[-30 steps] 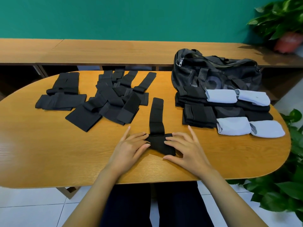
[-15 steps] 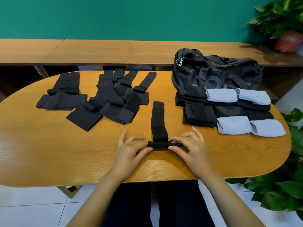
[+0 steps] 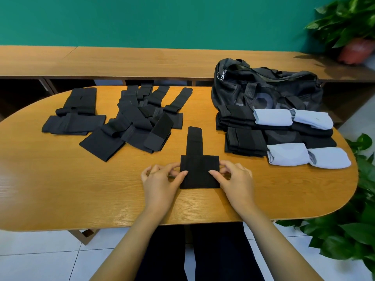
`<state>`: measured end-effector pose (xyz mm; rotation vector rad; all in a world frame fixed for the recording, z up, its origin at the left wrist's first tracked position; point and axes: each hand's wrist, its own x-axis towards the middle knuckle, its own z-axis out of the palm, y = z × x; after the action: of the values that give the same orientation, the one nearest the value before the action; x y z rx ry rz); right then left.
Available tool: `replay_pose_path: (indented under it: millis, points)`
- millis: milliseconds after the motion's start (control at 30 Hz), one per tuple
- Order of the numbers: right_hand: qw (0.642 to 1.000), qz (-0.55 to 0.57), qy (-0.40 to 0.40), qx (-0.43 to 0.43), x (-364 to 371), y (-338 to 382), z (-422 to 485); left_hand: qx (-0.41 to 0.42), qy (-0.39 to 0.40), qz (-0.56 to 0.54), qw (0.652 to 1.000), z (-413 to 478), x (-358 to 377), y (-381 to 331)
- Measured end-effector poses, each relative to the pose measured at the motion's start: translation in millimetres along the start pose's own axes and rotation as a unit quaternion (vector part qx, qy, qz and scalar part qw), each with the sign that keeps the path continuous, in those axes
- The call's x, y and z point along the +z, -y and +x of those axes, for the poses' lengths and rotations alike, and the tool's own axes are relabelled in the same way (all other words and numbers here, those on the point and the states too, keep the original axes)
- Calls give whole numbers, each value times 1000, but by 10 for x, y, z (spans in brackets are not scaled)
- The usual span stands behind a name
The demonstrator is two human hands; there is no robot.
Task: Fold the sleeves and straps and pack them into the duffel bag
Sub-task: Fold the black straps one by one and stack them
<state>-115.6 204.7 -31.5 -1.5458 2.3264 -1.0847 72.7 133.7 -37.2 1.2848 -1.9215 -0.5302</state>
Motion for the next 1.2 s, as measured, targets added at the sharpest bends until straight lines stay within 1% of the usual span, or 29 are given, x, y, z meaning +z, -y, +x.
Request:
replay_pose_path:
  millis: [200,233,300,367,467,500,567,633,733,900,1033,1200]
  points:
    - [999,-50,3,-11,40,19,-4,-14,14,81,996,18,10,-31]
    - [998,-57,2,-13,33,15,-6,-7,17,85,996,11,5,-32]
    - [997,-74,11,-36,8,-2,-6,36,34,87,995,12,-18,-16]
    - [988,-109,52,-93,-21,-23,-2,96,95,97,986,40,-58,7]
    - [958,-179,141,-173,-33,-59,-5,173,208,124,955,91,-87,65]
    - [949,-195,163,-185,-29,-68,-11,182,230,128,947,96,-81,86]
    - [940,-210,189,-189,-19,-77,-19,173,258,133,941,95,-71,99]
    - [943,-200,195,-181,-11,-73,-16,161,264,138,941,91,-68,89]
    - [946,-189,195,-174,-16,-77,-22,168,263,156,937,75,-64,68]
    - [946,-172,185,-202,-37,-71,-49,168,256,157,939,54,-67,41]
    - [950,-151,154,-224,-30,-91,-76,173,236,144,945,48,-67,51]
    - [956,-134,129,-225,-16,-108,-83,204,191,123,952,21,-45,93]
